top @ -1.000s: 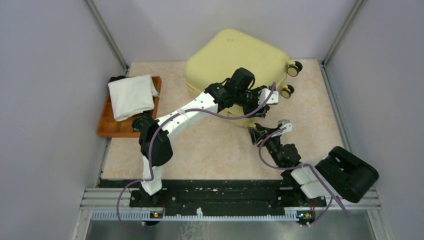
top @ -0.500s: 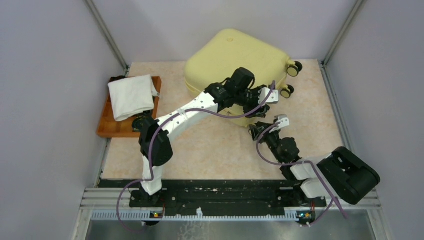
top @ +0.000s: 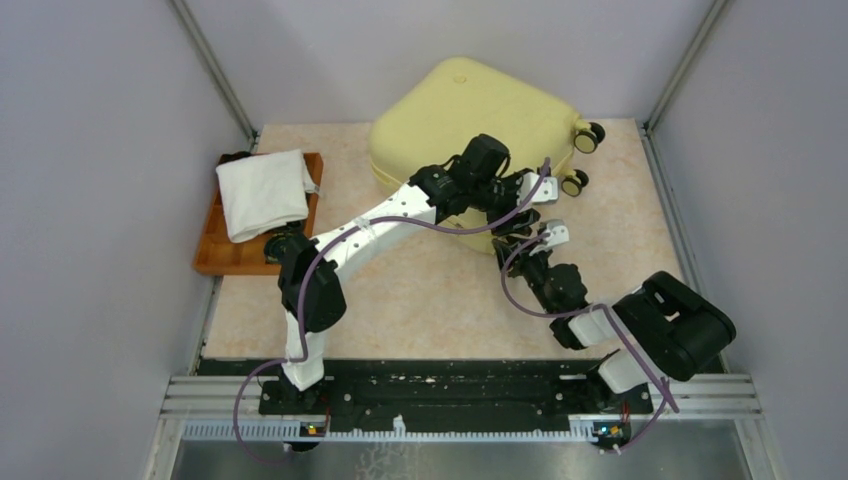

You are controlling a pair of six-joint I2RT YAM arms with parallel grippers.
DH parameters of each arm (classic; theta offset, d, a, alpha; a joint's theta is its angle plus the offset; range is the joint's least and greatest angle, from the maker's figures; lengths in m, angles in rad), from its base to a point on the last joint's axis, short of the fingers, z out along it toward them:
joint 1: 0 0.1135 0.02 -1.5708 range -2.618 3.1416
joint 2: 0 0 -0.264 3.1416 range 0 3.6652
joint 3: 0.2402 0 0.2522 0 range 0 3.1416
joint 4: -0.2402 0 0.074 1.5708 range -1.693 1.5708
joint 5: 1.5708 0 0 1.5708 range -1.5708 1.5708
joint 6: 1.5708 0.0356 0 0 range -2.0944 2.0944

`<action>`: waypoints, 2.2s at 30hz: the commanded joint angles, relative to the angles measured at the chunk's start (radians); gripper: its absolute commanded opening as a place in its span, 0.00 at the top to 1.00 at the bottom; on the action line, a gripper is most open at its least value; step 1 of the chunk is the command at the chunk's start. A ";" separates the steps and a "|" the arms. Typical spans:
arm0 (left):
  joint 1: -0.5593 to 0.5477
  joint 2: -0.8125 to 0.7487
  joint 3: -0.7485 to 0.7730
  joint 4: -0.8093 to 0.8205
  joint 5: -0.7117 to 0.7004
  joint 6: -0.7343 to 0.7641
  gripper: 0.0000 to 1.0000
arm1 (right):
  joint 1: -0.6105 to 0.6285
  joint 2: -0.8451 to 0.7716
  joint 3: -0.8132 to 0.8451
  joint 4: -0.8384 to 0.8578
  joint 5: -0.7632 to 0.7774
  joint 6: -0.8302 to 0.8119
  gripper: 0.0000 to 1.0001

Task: Pack the luggage
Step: Zip the luggage at the center of the board.

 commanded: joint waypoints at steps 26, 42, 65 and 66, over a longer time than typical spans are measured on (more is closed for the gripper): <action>0.064 0.021 0.171 0.248 -0.162 -0.216 1.00 | 0.123 0.055 0.038 0.189 0.011 0.088 1.00; 0.062 0.045 0.198 0.226 -0.137 -0.286 1.00 | 0.218 0.102 -0.052 0.393 0.012 0.112 1.00; 0.078 0.085 0.270 0.141 -0.038 -0.287 1.00 | 0.293 0.170 -0.048 0.396 0.095 0.173 0.83; 0.086 0.082 0.283 0.087 -0.012 -0.223 1.00 | 0.293 0.140 -0.093 0.395 0.131 0.174 0.75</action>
